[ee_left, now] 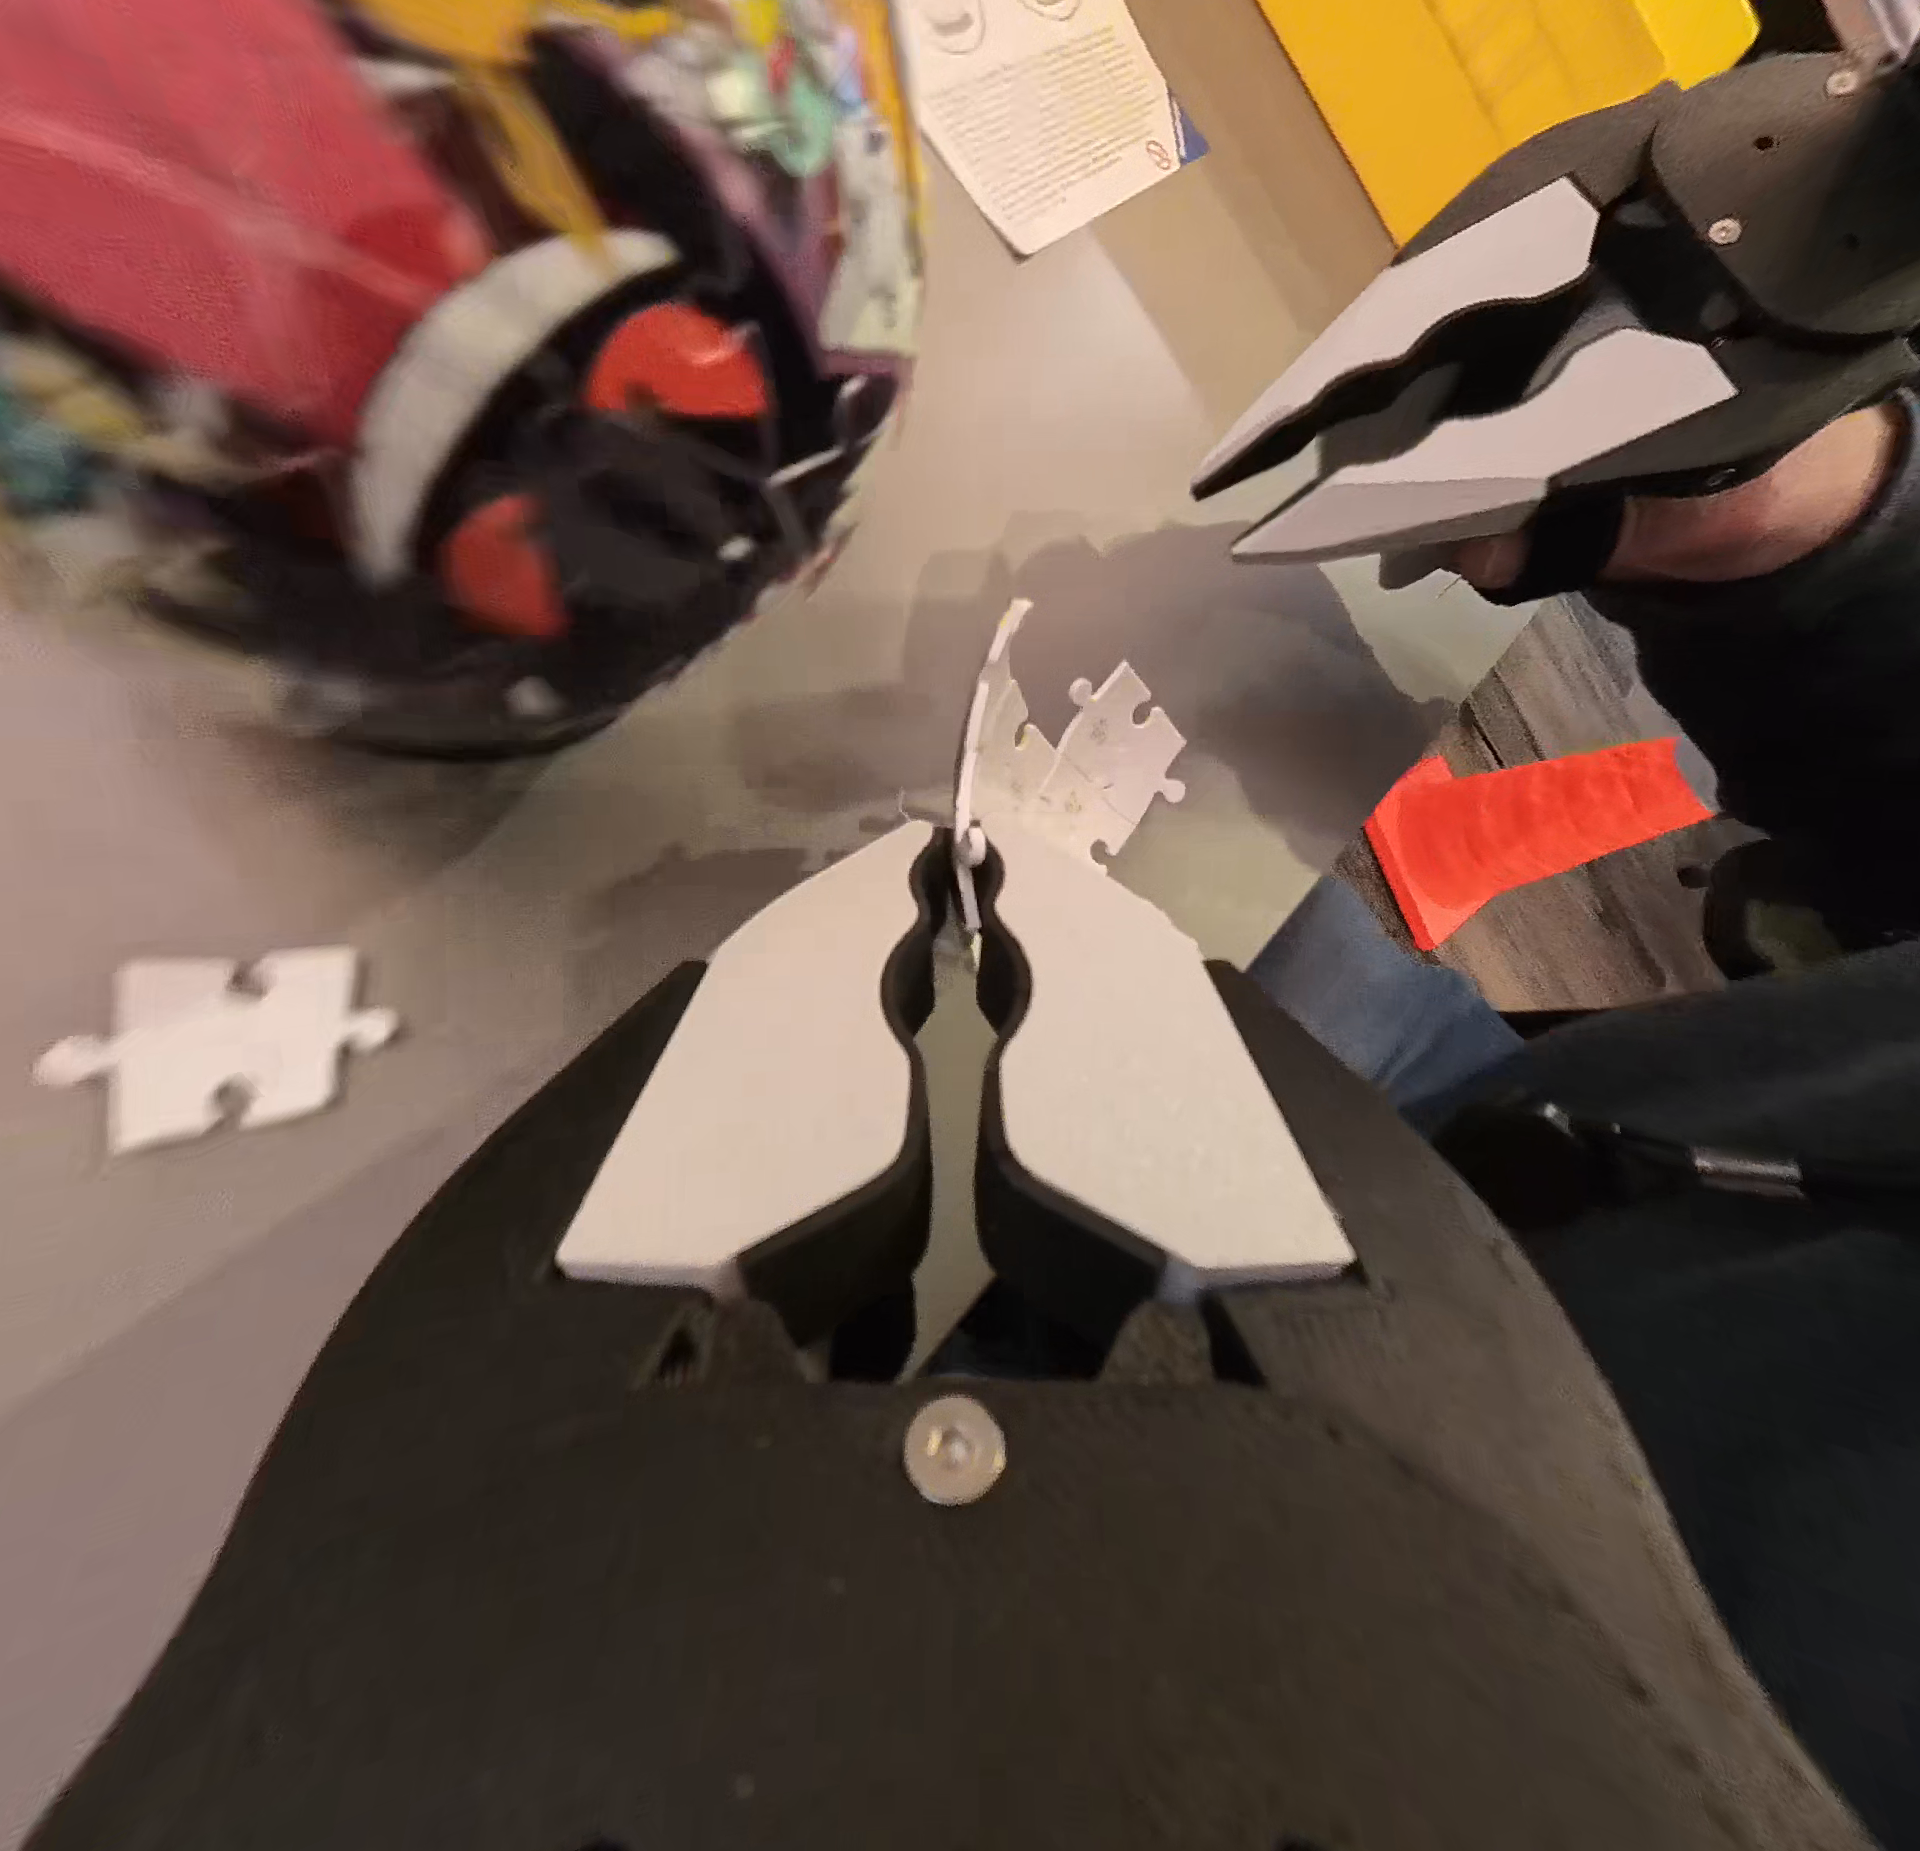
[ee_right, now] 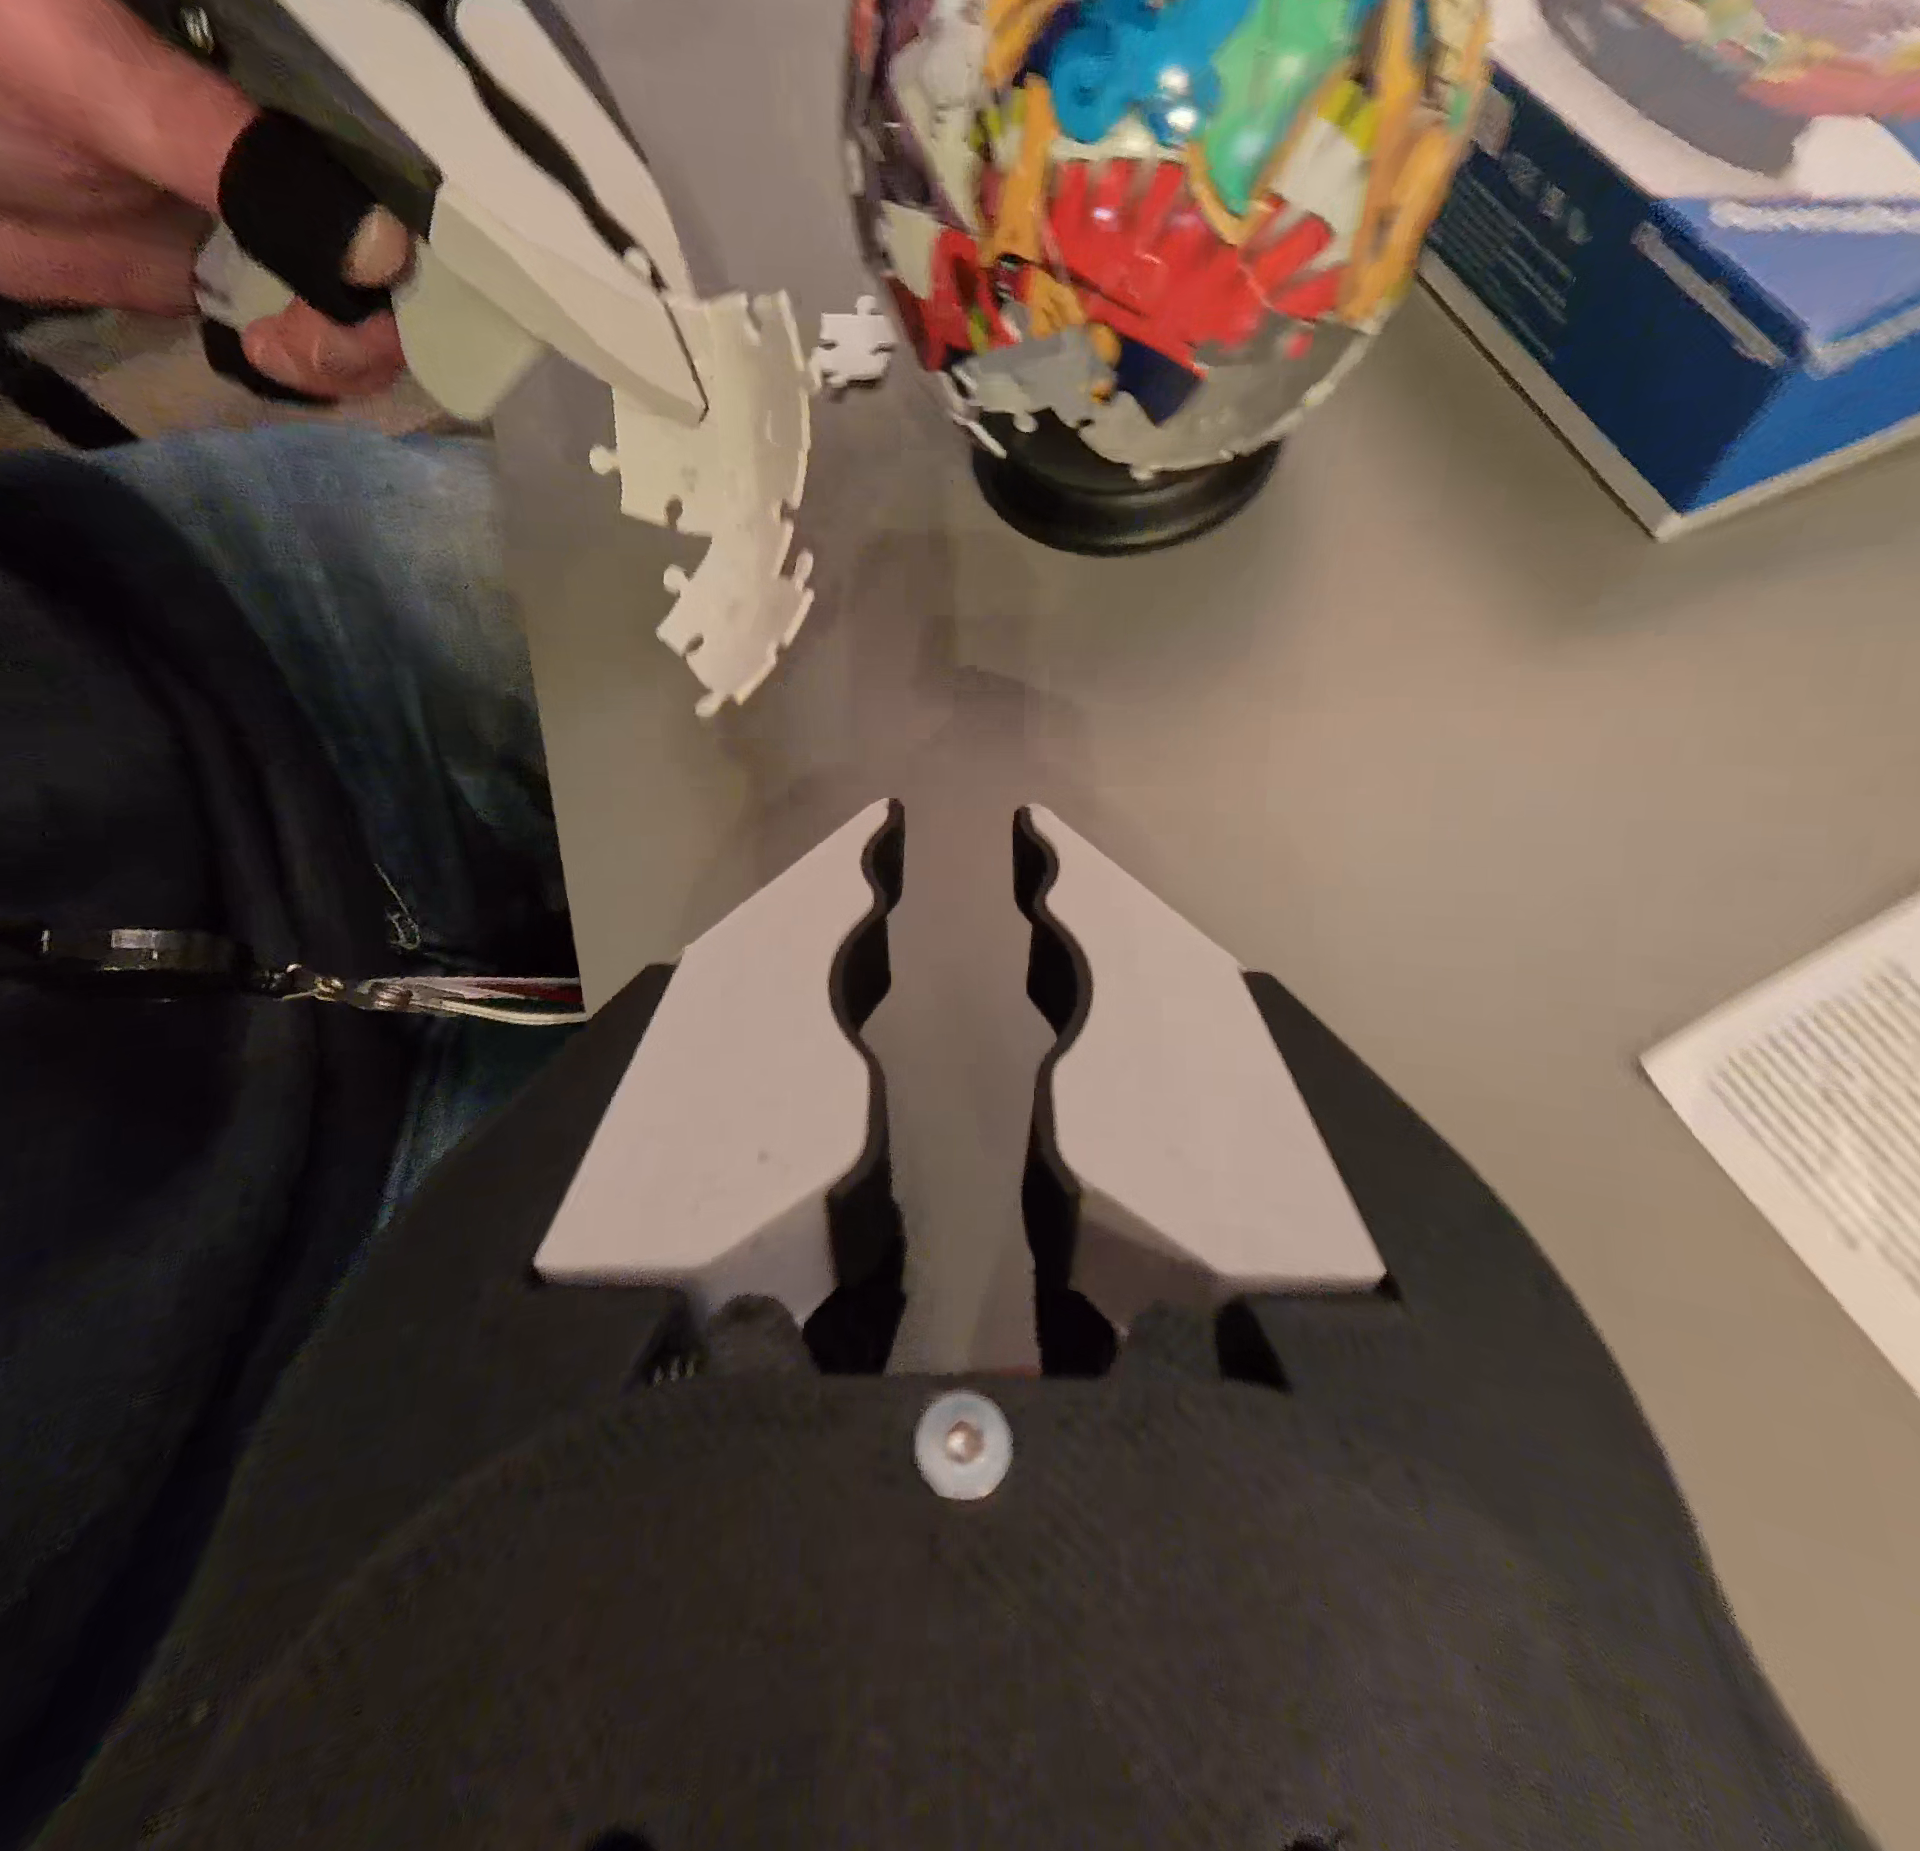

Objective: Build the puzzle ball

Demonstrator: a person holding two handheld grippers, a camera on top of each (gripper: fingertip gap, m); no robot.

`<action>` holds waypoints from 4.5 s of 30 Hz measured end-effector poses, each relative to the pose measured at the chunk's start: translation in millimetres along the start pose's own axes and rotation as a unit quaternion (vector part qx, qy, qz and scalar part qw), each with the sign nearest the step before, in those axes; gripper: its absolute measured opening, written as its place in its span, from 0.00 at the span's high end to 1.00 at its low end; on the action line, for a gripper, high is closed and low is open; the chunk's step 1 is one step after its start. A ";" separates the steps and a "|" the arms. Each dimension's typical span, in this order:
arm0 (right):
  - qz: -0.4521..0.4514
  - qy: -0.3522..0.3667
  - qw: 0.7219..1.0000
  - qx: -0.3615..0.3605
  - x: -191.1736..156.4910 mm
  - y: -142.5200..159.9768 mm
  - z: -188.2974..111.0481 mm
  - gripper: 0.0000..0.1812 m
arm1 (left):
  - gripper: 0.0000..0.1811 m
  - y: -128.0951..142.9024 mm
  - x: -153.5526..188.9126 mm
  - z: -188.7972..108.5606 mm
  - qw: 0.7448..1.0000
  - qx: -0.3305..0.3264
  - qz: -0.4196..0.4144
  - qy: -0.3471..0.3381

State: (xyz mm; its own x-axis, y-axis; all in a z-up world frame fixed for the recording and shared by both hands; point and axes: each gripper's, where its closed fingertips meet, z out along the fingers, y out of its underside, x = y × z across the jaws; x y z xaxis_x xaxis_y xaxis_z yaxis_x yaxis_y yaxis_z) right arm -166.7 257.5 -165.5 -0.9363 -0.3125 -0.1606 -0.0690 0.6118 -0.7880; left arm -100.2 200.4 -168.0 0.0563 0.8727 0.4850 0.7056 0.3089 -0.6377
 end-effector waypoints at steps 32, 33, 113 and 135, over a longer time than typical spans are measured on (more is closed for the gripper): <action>-0.029 0.125 0.990 -0.051 -44.1 -73.6 189.9 0.95 | 0.99 33.7 -150.5 -152.7 0.990 0.054 -0.103 -0.078; -0.029 0.117 0.991 -0.051 -46.5 -71.0 186.9 0.95 | 0.99 33.5 -149.3 -152.4 0.990 0.056 -0.104 -0.074; 0.027 0.067 0.997 -0.036 -37.5 -15.0 58.3 0.89 | 0.99 34.5 -26.5 -21.4 0.995 -0.086 -0.029 0.042; -0.048 0.049 0.993 -0.100 -36.3 4.2 58.3 0.89 | 0.99 32.6 -18.9 1.6 0.990 -0.133 -0.032 0.038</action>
State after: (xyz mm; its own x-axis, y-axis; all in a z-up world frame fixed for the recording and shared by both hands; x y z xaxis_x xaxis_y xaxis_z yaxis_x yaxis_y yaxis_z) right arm -112.9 229.1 -197.6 -0.9505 -0.3098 -0.0238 -0.2173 0.7175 -0.6618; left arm -79.4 194.6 -198.9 0.0515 0.8200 0.5700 0.8703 0.2431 -0.4284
